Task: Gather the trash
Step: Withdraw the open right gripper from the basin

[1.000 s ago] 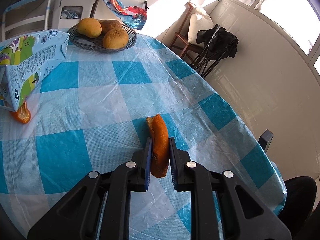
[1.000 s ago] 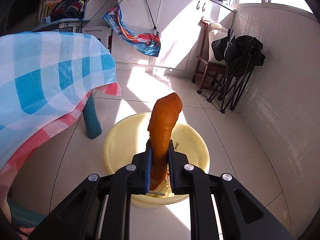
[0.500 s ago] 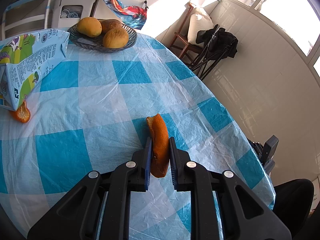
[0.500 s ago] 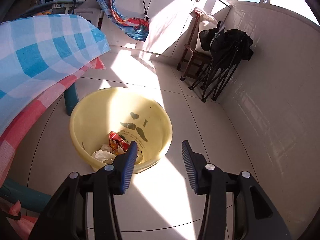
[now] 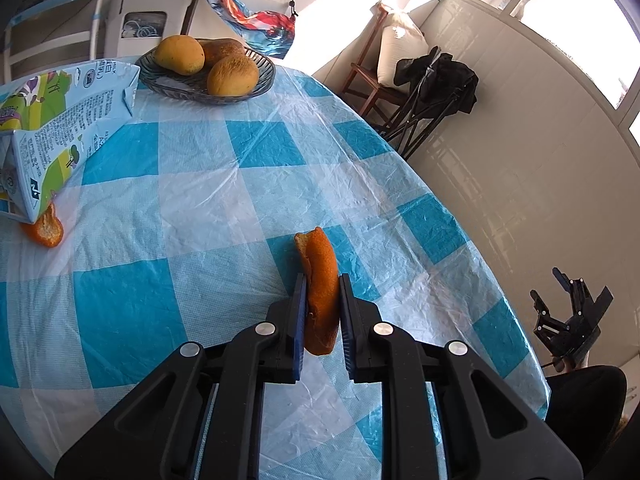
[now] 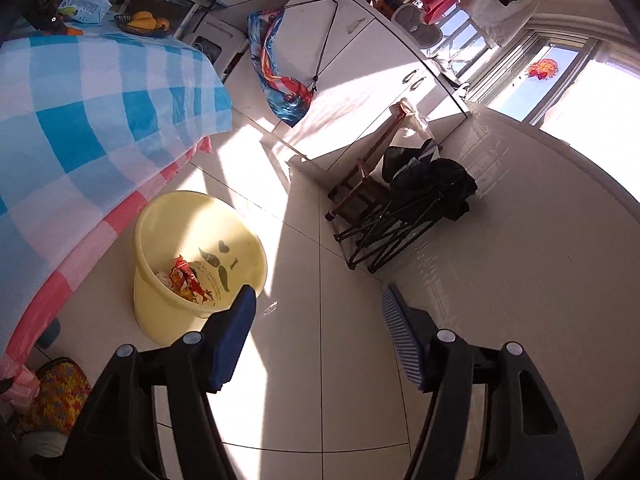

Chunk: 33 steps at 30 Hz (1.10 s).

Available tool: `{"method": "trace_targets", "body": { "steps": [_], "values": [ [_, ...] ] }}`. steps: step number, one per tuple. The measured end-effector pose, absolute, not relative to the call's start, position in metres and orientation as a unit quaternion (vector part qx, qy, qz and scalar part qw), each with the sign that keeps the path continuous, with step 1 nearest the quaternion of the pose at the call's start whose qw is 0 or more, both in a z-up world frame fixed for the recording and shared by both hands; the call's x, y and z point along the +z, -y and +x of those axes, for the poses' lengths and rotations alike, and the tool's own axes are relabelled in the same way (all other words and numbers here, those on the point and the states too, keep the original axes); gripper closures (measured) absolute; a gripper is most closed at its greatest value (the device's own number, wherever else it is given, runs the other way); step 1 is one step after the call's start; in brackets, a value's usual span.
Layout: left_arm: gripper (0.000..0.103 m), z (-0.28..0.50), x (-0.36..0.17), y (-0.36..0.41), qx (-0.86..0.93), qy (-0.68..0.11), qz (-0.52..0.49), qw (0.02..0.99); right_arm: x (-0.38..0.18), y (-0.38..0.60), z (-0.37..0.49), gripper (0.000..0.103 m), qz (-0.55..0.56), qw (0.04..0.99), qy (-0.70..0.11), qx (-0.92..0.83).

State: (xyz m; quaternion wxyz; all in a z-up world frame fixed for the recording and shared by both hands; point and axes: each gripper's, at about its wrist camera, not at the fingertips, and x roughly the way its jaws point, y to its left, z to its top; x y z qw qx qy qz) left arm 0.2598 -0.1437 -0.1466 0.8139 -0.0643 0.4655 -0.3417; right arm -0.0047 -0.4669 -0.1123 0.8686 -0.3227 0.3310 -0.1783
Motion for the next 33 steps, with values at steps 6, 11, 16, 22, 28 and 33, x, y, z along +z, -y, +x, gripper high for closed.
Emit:
{"method": "trace_targets", "body": {
  "steps": [6, 11, 16, 22, 28, 33],
  "values": [
    [0.087, 0.259, -0.146, 0.145, -0.339, -0.466, -0.065, 0.815, -0.161, 0.463, -0.032, 0.04, -0.442, 0.803, -0.368, -0.153],
    [0.087, 0.259, -0.146, 0.144, -0.339, -0.467, -0.067, 0.814, -0.154, 0.439, -0.027, 0.04, -0.466, 0.809, -0.339, -0.116],
    [0.087, 0.259, -0.146, 0.144, -0.338, -0.466, -0.066, 0.815, -0.129, 0.426, 0.028, 0.04, -0.412, 0.84, -0.35, -0.039],
    [0.087, 0.26, -0.146, 0.142, -0.341, -0.467, -0.071, 0.813, -0.092, 0.379, 0.031, 0.04, -0.445, 0.83, -0.326, 0.081],
    [0.087, 0.261, -0.147, 0.139, -0.344, -0.469, -0.078, 0.81, -0.03, 0.251, 0.017, 0.031, -0.446, 0.836, -0.209, 0.24],
    [0.087, 0.26, -0.147, 0.138, -0.347, -0.467, -0.076, 0.81, -0.013, 0.155, -0.025, 0.03, -0.318, 0.831, -0.188, 0.415]
  ]
}}
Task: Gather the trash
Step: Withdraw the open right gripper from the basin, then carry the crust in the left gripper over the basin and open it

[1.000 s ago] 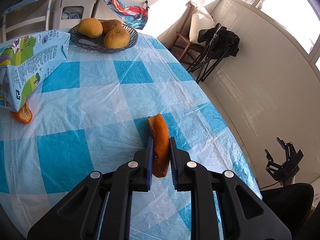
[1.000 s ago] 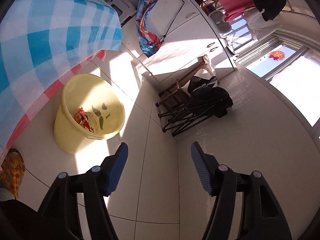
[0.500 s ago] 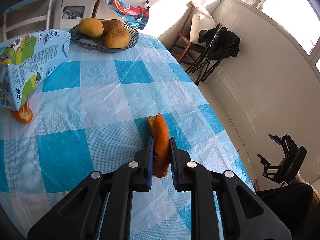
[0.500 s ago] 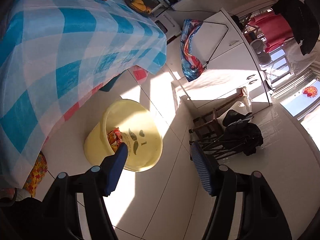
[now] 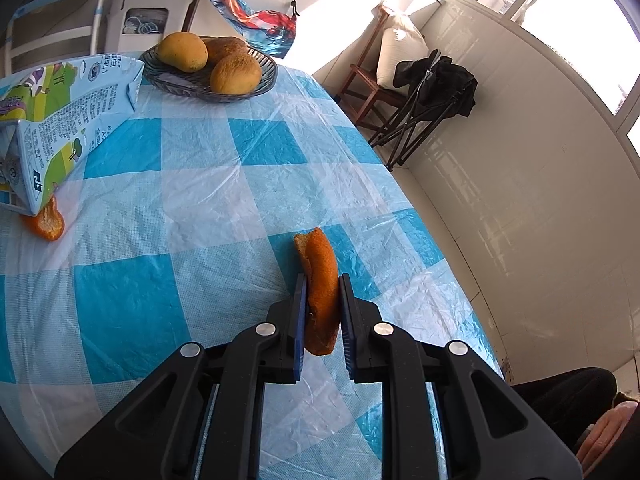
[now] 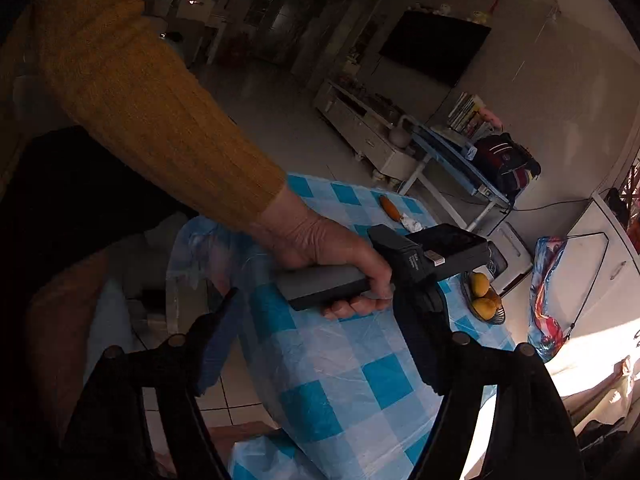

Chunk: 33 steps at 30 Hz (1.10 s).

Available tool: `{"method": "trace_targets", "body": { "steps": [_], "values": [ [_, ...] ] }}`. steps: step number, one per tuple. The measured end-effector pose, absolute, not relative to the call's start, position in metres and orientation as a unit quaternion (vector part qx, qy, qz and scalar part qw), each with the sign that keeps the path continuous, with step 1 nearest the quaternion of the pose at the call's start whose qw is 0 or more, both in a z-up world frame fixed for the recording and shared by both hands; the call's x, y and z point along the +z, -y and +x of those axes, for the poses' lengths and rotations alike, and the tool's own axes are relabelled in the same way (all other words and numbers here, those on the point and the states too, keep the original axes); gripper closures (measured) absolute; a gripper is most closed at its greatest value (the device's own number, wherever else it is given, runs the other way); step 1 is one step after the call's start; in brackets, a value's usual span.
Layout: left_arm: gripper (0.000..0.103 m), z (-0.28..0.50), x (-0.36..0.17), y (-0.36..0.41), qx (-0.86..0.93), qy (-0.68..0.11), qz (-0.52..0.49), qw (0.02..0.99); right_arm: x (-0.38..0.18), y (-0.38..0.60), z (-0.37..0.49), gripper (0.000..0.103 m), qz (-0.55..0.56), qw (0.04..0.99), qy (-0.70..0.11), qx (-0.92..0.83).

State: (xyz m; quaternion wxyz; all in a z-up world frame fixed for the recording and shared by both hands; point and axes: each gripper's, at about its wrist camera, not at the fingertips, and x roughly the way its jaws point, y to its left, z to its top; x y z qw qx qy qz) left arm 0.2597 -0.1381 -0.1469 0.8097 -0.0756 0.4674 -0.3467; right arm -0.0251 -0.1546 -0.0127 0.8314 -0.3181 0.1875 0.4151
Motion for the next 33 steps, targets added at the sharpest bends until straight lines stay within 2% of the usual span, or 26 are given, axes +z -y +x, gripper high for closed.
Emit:
{"method": "trace_targets", "body": {
  "steps": [2, 3, 4, 7, 9, 11, 14, 18, 23, 30, 33],
  "values": [
    [0.087, 0.259, -0.147, 0.138, -0.348, -0.466, -0.075, 0.81, -0.002, 0.139, -0.031, 0.03, -0.25, 0.835, -0.199, 0.448],
    [0.087, 0.259, -0.147, 0.139, -0.348, -0.466, -0.074, 0.81, 0.006, 0.14, -0.028, 0.029, -0.189, 0.841, -0.21, 0.461],
    [0.087, 0.259, -0.146, 0.139, -0.348, -0.466, -0.073, 0.81, 0.012, 0.145, -0.022, 0.023, -0.12, 0.852, -0.221, 0.46],
    [0.087, 0.258, -0.146, 0.141, -0.347, -0.465, -0.07, 0.811, 0.011, 0.17, 0.005, 0.019, 0.115, 0.851, -0.261, 0.441],
    [0.087, 0.258, -0.145, 0.142, -0.346, -0.464, -0.068, 0.812, 0.0, 0.171, 0.016, 0.018, 0.19, 0.85, -0.282, 0.403],
    [0.087, 0.256, -0.144, 0.144, -0.343, -0.463, -0.062, 0.815, -0.001, 0.16, 0.016, 0.018, 0.152, 0.864, -0.289, 0.384],
    [0.087, 0.251, -0.141, 0.148, -0.341, -0.457, -0.055, 0.82, 0.009, 0.159, 0.009, 0.018, 0.087, 0.897, -0.252, 0.354],
    [0.087, 0.239, -0.134, 0.164, -0.355, -0.45, -0.05, 0.818, 0.01, 0.187, 0.013, 0.015, 0.067, 0.95, -0.2, 0.23],
    [0.087, 0.228, -0.113, 0.208, -0.395, -0.433, -0.021, 0.81, -0.011, 0.199, 0.021, 0.015, 0.047, 0.966, -0.206, 0.147],
    [0.087, 0.218, -0.097, 0.277, -0.441, -0.425, 0.017, 0.791, -0.004, 0.191, 0.008, 0.013, -0.049, 0.98, -0.139, 0.133],
    [0.087, 0.216, -0.099, 0.314, -0.455, -0.432, 0.032, 0.778, 0.002, 0.202, 0.009, 0.012, -0.041, 0.985, -0.123, 0.116]
  ]
}}
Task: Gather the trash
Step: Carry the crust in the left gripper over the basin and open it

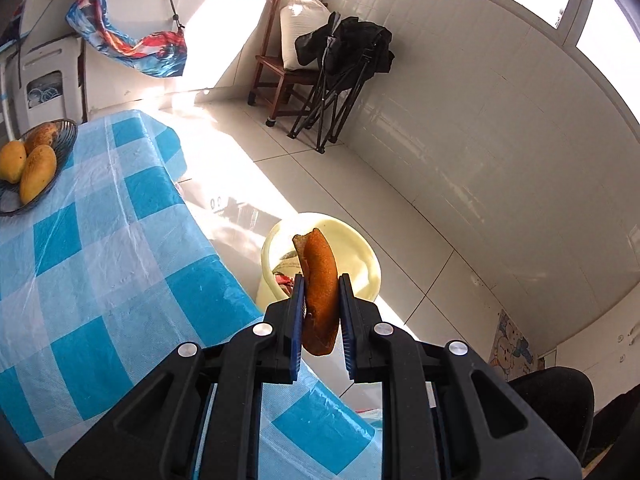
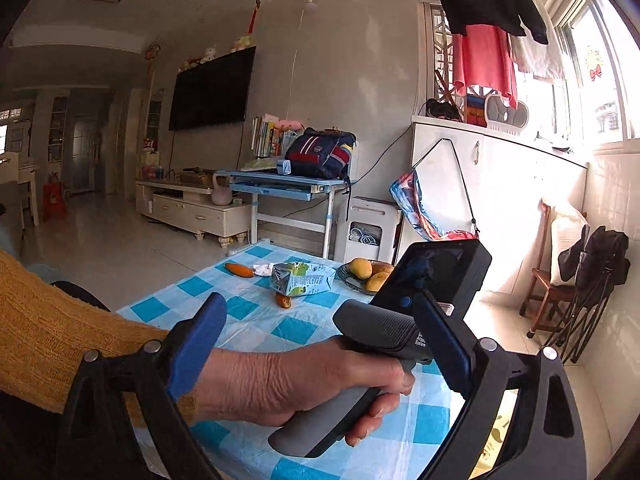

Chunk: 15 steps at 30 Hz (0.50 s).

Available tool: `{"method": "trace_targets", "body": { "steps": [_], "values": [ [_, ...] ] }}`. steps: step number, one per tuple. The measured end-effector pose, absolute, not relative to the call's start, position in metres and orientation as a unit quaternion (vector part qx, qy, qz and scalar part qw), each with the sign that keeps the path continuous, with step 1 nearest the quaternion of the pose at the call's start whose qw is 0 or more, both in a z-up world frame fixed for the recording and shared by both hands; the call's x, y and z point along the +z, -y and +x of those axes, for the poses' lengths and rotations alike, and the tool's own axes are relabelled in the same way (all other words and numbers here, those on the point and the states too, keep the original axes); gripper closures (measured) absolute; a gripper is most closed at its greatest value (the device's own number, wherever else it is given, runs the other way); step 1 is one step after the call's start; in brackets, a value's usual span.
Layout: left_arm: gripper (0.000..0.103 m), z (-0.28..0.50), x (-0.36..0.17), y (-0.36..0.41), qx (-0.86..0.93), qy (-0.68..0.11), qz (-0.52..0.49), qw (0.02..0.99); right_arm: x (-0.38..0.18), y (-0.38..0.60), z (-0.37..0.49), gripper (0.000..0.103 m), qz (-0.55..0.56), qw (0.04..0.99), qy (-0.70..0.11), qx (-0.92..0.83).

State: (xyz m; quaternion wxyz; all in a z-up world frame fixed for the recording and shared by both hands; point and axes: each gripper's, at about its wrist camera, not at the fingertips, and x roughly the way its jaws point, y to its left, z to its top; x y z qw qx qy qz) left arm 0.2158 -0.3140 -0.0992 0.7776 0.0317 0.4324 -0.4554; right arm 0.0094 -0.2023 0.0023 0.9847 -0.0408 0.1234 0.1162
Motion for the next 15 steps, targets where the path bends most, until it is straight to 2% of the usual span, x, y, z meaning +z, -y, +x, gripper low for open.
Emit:
{"method": "trace_targets", "body": {
  "steps": [9, 11, 13, 15],
  "values": [
    [0.085, 0.221, -0.123, 0.434, -0.478, -0.477, 0.086, 0.732, 0.003, 0.263, 0.033, 0.011, 0.041, 0.987, -0.149, 0.032],
    [0.079, 0.233, -0.135, 0.456, -0.466, -0.5, 0.086, 0.725, 0.002, 0.275, 0.037, 0.011, 0.059, 0.985, -0.161, 0.018],
    [0.064, 0.243, -0.148, 0.47, -0.45, -0.519, 0.076, 0.723, 0.0, 0.282, 0.039, 0.011, 0.072, 0.983, -0.167, 0.006],
    [0.062, 0.248, -0.156, 0.48, -0.44, -0.533, 0.069, 0.719, -0.003, 0.287, 0.04, 0.01, 0.072, 0.982, -0.173, -0.004]
  ]
}}
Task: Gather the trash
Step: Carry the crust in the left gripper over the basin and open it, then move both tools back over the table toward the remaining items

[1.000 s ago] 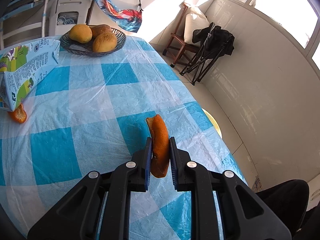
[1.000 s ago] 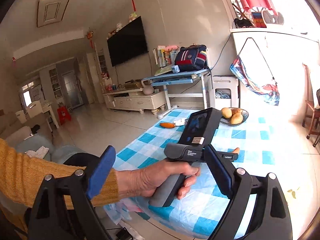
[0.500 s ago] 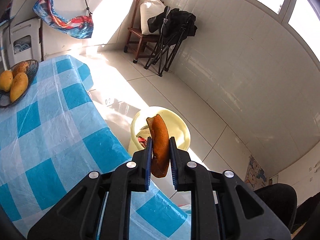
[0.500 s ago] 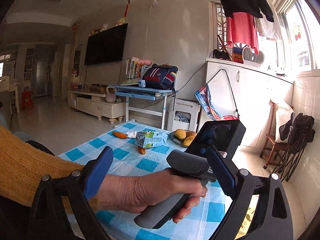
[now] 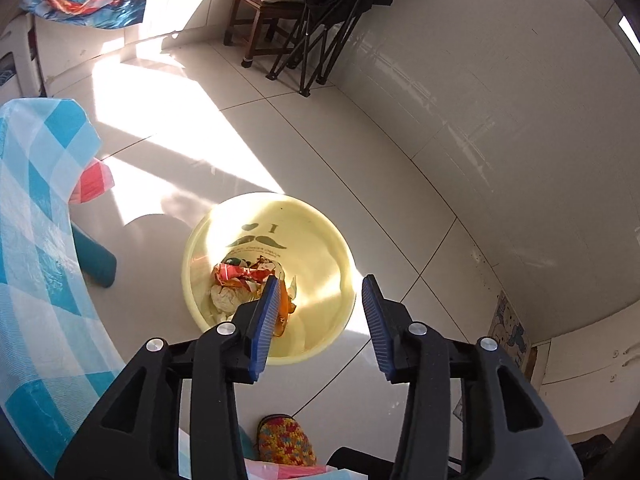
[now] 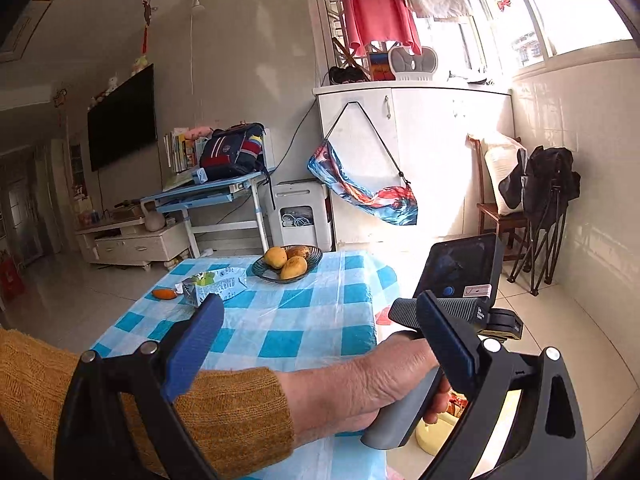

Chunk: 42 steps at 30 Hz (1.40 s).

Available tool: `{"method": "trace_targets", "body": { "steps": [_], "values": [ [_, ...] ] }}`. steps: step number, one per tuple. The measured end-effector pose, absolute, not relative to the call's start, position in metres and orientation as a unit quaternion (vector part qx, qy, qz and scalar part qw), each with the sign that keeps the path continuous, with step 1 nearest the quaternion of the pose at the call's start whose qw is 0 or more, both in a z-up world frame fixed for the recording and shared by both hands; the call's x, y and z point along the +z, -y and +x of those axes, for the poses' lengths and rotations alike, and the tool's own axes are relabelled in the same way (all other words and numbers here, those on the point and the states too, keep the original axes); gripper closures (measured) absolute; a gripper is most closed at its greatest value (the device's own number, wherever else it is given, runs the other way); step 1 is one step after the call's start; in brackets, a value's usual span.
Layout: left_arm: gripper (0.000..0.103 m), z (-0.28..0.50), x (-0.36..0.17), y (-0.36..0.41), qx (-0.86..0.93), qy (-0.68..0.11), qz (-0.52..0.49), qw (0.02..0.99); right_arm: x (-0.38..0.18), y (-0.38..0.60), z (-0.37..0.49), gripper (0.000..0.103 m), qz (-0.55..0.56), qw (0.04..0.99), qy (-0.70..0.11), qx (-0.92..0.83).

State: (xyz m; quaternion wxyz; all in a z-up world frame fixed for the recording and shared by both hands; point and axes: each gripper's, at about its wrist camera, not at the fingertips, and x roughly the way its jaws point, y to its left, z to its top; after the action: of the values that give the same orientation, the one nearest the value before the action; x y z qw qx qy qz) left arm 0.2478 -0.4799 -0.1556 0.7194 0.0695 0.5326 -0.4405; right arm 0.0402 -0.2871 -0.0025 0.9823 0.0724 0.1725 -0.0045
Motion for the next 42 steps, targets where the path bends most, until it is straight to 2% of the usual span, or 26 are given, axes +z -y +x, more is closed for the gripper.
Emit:
{"method": "trace_targets", "body": {
  "steps": [9, 14, 18, 22, 30, 34, 42],
  "values": [
    [0.054, 0.242, -0.14, 0.446, -0.445, -0.516, 0.071, 0.729, -0.009, 0.295, 0.046, 0.01, 0.076, 0.978, -0.192, -0.013],
    [0.047, 0.241, -0.114, 0.371, -0.428, -0.497, 0.028, 0.754, -0.005, 0.283, 0.044, 0.008, 0.037, 0.983, -0.182, -0.006],
    [0.045, 0.242, -0.108, 0.291, -0.387, -0.49, -0.027, 0.781, -0.006, 0.299, 0.044, 0.008, 0.078, 0.98, -0.179, -0.021],
    [0.043, 0.235, -0.104, 0.207, -0.324, -0.472, -0.064, 0.818, -0.018, 0.296, 0.058, 0.008, 0.08, 0.973, -0.213, -0.033],
    [0.04, 0.219, -0.095, 0.074, -0.194, -0.428, -0.047, 0.882, -0.058, 0.254, 0.103, 0.008, 0.049, 0.949, -0.312, -0.007],
    [0.033, 0.214, -0.093, 0.028, -0.15, -0.412, -0.031, 0.898, -0.07, 0.239, 0.123, 0.008, 0.048, 0.935, -0.35, -0.005],
    [0.029, 0.211, -0.098, -0.022, -0.109, -0.397, -0.01, 0.911, -0.091, 0.223, 0.169, 0.008, 0.008, 0.912, -0.409, -0.031]
  ]
}}
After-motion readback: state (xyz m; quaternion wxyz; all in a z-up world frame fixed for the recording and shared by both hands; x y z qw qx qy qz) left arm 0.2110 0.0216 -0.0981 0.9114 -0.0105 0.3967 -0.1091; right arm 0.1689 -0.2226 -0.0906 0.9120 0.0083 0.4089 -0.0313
